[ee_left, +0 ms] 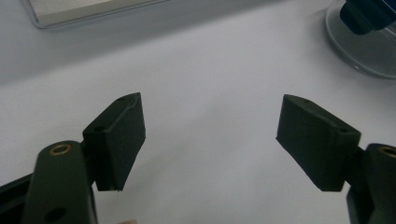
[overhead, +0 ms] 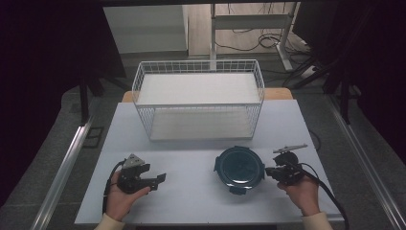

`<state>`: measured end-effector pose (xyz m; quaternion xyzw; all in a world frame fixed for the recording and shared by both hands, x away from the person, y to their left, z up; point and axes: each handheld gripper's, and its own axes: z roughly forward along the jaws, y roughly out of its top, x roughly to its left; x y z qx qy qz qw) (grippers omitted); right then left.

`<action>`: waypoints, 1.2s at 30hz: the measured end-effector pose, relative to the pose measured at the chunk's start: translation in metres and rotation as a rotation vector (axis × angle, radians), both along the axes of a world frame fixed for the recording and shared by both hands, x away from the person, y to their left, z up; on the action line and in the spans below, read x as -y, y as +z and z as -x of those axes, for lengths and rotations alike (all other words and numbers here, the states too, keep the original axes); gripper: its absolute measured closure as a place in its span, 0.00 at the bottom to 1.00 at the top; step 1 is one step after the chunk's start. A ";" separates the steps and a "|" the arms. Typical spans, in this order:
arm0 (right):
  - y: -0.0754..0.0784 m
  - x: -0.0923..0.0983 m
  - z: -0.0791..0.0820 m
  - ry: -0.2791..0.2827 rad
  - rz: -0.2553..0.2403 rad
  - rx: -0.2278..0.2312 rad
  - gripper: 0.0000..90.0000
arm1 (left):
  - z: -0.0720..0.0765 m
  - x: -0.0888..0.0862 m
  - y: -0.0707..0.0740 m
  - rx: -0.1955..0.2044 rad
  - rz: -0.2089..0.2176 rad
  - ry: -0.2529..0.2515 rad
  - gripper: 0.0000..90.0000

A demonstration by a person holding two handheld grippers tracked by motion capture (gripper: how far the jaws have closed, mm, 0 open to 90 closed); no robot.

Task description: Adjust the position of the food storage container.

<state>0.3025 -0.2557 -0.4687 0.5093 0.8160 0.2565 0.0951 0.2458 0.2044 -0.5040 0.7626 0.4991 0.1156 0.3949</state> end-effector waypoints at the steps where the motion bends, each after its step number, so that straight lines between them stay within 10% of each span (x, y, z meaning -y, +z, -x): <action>1: -0.001 -0.001 0.000 -0.006 0.005 -0.001 1.00 | 0.000 0.000 0.000 0.002 -0.003 -0.001 0.26; 18: -0.007 -0.025 -0.003 0.036 0.131 0.031 1.00 | -0.001 0.003 -0.001 -0.002 -0.002 -0.001 0.26; 36: -0.008 -0.077 -0.009 0.154 0.131 0.045 1.00 | -0.001 0.001 0.000 -0.002 -0.003 -0.001 0.26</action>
